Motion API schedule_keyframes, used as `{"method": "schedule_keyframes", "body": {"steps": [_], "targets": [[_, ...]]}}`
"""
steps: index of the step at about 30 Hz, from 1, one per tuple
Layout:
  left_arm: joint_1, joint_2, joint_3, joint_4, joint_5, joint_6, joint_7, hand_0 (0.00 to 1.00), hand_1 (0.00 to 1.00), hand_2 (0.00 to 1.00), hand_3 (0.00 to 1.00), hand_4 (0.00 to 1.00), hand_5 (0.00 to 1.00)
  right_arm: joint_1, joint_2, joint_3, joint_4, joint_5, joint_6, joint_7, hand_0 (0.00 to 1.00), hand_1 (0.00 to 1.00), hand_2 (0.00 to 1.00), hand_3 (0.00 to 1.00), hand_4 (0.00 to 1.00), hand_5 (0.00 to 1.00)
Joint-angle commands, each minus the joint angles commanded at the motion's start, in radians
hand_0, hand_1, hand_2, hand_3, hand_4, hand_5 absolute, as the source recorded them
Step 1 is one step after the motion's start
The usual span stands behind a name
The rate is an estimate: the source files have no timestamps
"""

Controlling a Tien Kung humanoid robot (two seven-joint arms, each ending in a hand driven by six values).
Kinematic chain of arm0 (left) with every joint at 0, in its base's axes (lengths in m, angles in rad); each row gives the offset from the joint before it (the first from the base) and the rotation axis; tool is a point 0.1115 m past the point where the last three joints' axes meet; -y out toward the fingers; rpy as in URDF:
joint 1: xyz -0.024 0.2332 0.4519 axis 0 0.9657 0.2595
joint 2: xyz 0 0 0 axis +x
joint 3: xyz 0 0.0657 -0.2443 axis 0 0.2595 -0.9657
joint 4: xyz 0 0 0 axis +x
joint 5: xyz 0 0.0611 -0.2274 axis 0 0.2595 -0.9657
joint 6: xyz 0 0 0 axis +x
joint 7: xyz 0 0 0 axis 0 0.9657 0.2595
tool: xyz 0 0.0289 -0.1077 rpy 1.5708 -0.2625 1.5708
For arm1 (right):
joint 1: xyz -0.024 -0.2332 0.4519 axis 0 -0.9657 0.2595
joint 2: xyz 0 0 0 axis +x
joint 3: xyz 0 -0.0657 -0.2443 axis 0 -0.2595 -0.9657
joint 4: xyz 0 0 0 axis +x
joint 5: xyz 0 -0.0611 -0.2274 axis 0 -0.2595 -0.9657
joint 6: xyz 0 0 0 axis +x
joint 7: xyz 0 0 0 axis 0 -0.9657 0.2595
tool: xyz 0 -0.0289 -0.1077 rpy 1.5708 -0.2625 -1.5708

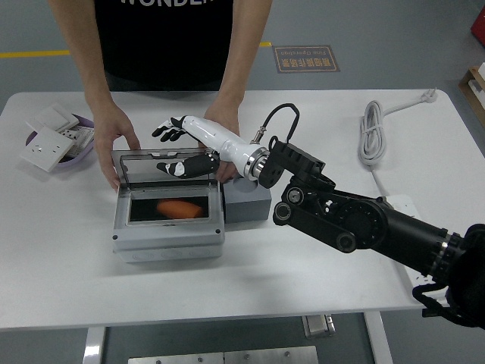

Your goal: Pick up the cylinder from the cube,place it in the box,flap close box

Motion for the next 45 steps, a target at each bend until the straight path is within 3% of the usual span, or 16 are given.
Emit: {"method": "schedule_keyframes", "body": {"steps": [12, 19, 31, 33, 37, 39, 43, 45], "targets": [[0.003, 0.0, 0.002, 0.0, -0.01, 0.003, -0.004, 0.923, 0.852, 0.854, 0.951, 0.002, 0.002, -0.026, -0.121, -0.047, 0.186, -0.012, -0.012, -0.033, 0.833, 0.717, 0.729, 0.735, 0.771, 0.313], [0.007, 0.001, 0.002, 0.0, -0.014, 0.004, -0.005, 0.923, 0.852, 0.854, 0.951, 0.002, 0.002, -0.039, -0.156, -0.088, 0.301, 0.027, -0.026, -0.052, 0.826, 0.714, 0.73, 0.735, 0.775, 0.324], [0.009, 0.0, 0.003, 0.0, -0.02, 0.005, -0.009, 0.923, 0.852, 0.854, 0.951, 0.002, 0.002, -0.073, -0.187, -0.141, 0.364, 0.157, -0.003, -0.042, 0.821, 0.708, 0.732, 0.727, 0.737, 0.332], [0.009, 0.001, 0.002, 0.0, -0.02, 0.006, -0.009, 0.923, 0.852, 0.854, 0.951, 0.002, 0.002, -0.077, -0.195, -0.131, 0.36, 0.177, 0.0, -0.04, 0.817, 0.706, 0.735, 0.721, 0.682, 0.332], [0.009, 0.004, 0.0, 0.0, -0.019, 0.007, -0.009, 0.923, 0.852, 0.854, 0.951, 0.002, 0.002, -0.087, -0.212, -0.09, 0.351, 0.21, -0.005, -0.031, 0.817, 0.706, 0.735, 0.721, 0.682, 0.332], [0.008, 0.004, 0.001, 0.0, -0.02, 0.007, -0.009, 0.923, 0.852, 0.854, 0.951, 0.002, 0.002, -0.096, -0.224, -0.055, 0.351, 0.216, -0.011, -0.027, 0.813, 0.705, 0.736, 0.72, 0.631, 0.329], [0.009, 0.002, 0.003, 0.0, -0.021, 0.007, -0.009, 0.923, 0.852, 0.854, 0.951, 0.002, 0.002, -0.135, -0.251, 0.035, 0.37, 0.192, -0.031, -0.015, 0.813, 0.705, 0.736, 0.72, 0.631, 0.329], [0.01, 0.001, 0.003, 0.0, -0.021, 0.007, -0.008, 0.923, 0.852, 0.854, 0.951, 0.002, 0.002, -0.163, -0.261, 0.086, 0.38, 0.169, -0.044, -0.006, 0.8, 0.704, 0.732, 0.715, 0.584, 0.336]]}}
